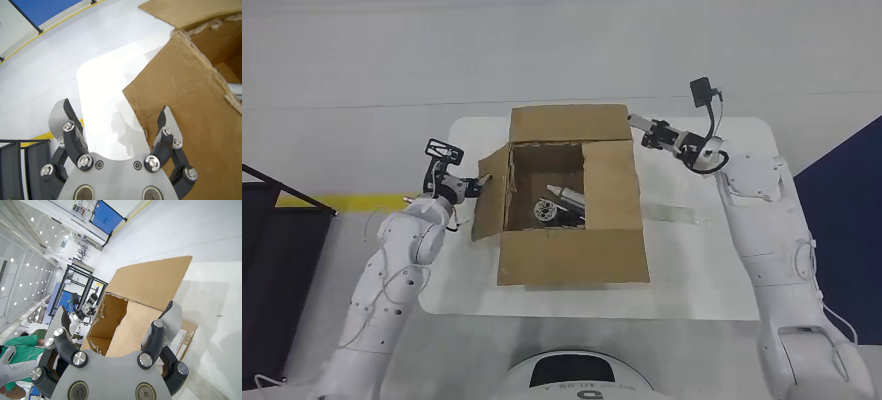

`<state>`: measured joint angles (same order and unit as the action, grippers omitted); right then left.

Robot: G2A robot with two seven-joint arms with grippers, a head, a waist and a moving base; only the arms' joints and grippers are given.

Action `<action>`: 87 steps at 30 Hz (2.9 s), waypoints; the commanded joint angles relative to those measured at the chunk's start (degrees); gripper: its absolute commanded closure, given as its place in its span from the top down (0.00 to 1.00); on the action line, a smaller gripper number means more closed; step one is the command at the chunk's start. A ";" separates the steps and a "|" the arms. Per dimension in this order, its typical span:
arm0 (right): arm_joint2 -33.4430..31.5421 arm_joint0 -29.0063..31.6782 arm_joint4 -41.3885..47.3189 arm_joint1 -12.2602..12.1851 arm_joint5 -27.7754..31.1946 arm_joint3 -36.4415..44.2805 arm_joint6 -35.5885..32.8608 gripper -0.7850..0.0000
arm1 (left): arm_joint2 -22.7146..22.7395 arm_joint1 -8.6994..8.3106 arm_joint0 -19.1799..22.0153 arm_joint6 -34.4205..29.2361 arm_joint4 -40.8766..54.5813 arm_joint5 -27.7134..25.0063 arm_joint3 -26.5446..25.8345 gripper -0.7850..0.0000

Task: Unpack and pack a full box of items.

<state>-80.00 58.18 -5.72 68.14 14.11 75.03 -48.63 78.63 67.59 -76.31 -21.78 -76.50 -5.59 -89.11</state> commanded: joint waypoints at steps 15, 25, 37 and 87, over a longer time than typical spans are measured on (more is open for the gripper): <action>-1.13 3.48 10.04 -0.78 0.08 -7.37 -5.37 1.00 | -4.65 0.52 0.76 -9.53 7.32 -3.59 -17.61 1.00; -0.02 3.42 18.10 -0.68 5.04 -12.60 -9.96 1.00 | -21.76 2.80 6.98 -13.29 -0.80 -6.00 -8.57 1.00; 1.66 1.49 23.13 -0.75 7.13 -17.13 -16.00 1.00 | -29.32 6.20 12.77 -9.68 3.79 0.21 -1.67 1.00; -10.87 8.32 29.61 -6.53 16.15 4.06 -23.14 1.00 | -21.31 10.67 10.95 -2.47 2.97 10.93 -7.93 1.00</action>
<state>-91.50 67.04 24.78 61.65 31.27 79.62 -71.40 55.12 78.69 -63.69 -24.08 -73.11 5.64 -95.19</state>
